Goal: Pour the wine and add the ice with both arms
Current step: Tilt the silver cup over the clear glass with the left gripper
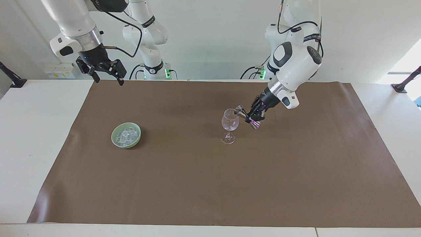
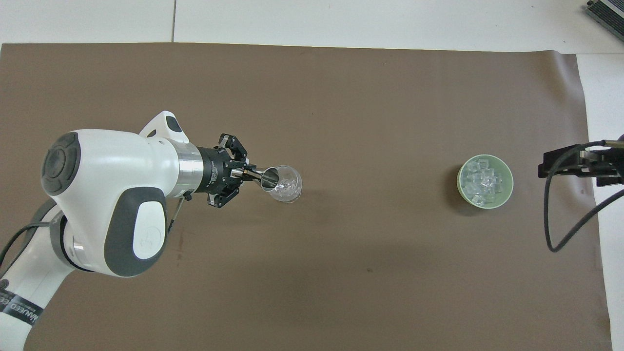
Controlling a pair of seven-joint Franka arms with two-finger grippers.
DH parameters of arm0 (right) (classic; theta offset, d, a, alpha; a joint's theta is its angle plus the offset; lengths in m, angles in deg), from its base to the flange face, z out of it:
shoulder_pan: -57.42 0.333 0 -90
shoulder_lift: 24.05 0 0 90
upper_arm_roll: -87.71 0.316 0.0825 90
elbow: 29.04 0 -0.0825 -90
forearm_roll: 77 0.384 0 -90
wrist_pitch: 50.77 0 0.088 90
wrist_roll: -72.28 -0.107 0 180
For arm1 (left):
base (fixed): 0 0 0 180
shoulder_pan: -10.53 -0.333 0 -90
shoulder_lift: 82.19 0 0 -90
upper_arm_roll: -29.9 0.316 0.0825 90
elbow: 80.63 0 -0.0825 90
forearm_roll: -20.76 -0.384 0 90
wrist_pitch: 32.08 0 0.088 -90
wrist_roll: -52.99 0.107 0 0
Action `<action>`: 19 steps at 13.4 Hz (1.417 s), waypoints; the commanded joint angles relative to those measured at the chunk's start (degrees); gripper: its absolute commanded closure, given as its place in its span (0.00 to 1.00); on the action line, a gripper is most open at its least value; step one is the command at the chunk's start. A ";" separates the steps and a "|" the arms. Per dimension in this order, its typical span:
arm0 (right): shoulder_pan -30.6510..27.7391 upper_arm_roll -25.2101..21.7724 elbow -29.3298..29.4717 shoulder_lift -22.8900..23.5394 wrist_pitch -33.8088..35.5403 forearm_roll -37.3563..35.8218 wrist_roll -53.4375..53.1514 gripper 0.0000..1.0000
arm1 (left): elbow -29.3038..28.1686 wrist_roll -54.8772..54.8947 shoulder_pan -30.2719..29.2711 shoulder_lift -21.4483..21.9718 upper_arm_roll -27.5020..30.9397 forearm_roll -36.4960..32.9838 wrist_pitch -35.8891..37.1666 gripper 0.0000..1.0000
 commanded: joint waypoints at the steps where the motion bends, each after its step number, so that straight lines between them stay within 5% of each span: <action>1: -0.14 0.07 -0.93 -0.90 0.57 0.04 1.33 0.00 | -0.40 -1.61 1.48 1.17 0.70 -4.40 -0.50 1.00; 19: -0.14 0.07 -0.93 -0.90 0.57 0.04 1.33 0.00 | 5.40 -7.15 7.28 -0.06 0.26 -33.23 -1.64 1.00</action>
